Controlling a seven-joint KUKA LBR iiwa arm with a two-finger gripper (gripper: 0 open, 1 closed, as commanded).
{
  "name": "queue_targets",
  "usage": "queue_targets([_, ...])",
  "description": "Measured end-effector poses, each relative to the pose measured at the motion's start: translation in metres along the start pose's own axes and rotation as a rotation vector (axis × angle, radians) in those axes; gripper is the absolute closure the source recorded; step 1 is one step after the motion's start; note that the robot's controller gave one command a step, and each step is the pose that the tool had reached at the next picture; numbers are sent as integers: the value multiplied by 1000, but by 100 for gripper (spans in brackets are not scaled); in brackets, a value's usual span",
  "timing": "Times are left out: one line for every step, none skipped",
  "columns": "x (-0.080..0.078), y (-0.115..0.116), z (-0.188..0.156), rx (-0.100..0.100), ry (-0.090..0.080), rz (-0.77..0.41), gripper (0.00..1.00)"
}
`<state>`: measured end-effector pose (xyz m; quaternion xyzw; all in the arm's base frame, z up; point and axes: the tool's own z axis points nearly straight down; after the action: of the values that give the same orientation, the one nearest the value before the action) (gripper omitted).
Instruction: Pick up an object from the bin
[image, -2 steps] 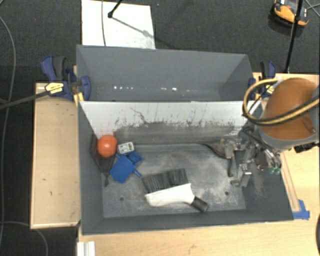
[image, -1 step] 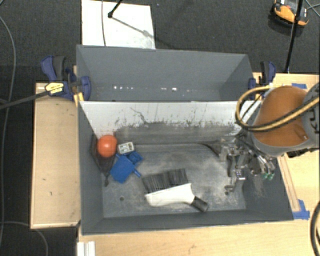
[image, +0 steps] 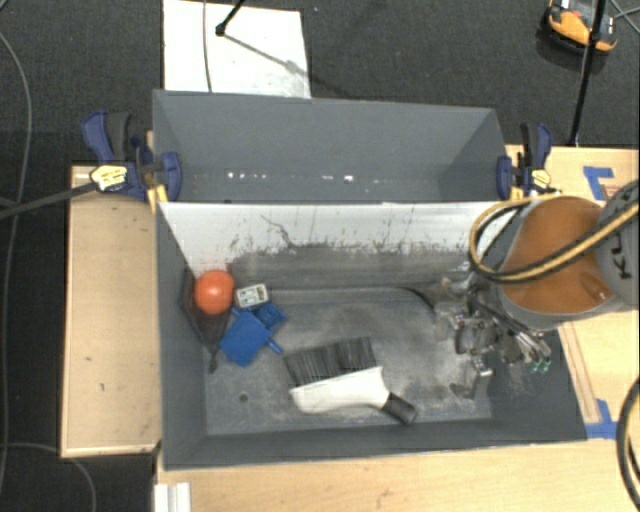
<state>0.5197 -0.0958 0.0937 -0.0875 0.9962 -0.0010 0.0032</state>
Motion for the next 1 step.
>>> queue_targets([-6, 26, 14, 2, 2, -54, 0])
